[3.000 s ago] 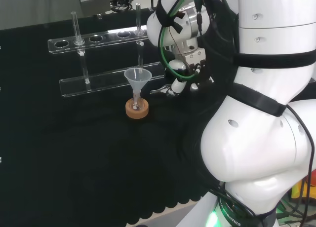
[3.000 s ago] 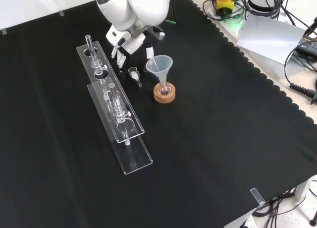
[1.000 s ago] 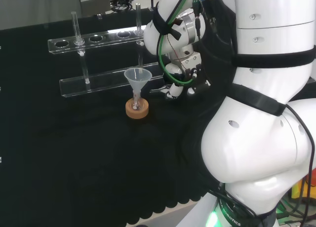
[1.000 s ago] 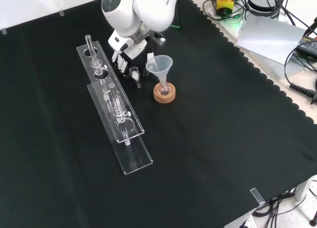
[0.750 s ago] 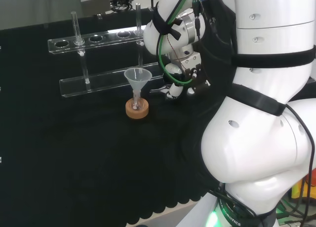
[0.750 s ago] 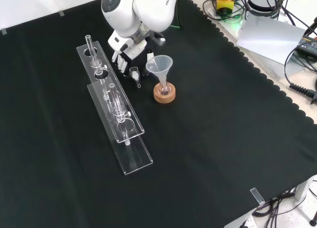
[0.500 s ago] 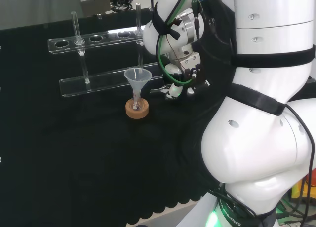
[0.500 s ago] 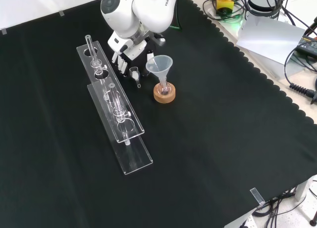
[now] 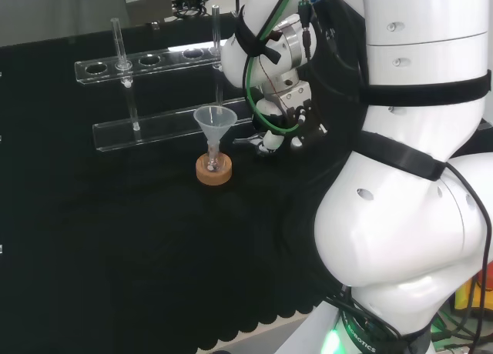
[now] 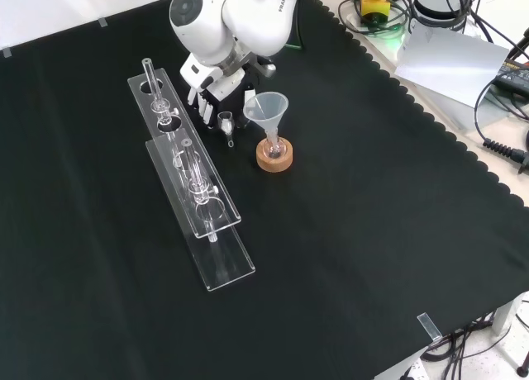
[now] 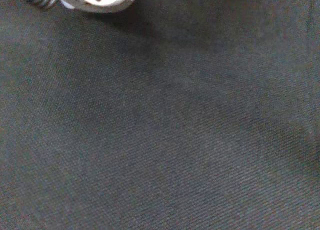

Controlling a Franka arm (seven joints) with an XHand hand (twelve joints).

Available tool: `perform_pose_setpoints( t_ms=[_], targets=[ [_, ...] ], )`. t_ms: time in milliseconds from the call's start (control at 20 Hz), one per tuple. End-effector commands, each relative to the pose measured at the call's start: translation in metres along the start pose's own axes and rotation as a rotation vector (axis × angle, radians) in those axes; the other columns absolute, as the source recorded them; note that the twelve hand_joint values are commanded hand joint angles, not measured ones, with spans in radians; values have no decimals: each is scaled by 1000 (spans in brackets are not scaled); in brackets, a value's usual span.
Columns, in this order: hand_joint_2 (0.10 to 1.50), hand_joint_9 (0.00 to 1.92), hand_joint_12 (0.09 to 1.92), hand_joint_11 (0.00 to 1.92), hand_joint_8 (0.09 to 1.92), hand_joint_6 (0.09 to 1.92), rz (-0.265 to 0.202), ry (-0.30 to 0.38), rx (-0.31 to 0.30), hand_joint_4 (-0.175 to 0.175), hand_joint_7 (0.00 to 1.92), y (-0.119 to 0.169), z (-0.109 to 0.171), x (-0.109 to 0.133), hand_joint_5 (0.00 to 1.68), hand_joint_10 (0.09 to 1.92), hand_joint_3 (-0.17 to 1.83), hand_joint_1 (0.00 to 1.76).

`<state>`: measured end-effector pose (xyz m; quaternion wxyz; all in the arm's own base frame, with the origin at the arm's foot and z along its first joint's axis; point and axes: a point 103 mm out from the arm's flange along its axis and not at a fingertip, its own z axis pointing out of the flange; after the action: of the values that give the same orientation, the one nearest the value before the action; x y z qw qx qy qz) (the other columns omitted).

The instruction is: Pick up the weighing funnel.

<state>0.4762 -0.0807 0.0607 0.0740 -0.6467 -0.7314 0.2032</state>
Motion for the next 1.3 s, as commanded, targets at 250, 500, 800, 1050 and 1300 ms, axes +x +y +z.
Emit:
perform_pose_setpoints(
  t_ms=[250, 500, 800, 1050, 1300],
  targets=[
    [900, 1335, 1013, 894, 467, 657, 25, -48, -10, 62, 1326, -7, -18, -14, 1198, 262, 208, 1255],
    [867, 1368, 981, 947, 445, 635, 30, -59, -8, 59, 1345, -15, -27, -24, 1216, 224, 261, 1265],
    [970, 1389, 962, 968, 613, 641, 29, -53, 9, -172, 1238, -27, -39, -38, 1197, 176, 87, 1289],
    [975, 1392, 962, 970, 616, 641, 39, -68, 17, -175, 1236, -42, -55, -51, 1197, 172, 77, 1290],
    [977, 1394, 962, 972, 615, 640, 50, -73, 10, -175, 1237, -59, -73, -57, 1198, 169, 72, 1290]
  ],
)
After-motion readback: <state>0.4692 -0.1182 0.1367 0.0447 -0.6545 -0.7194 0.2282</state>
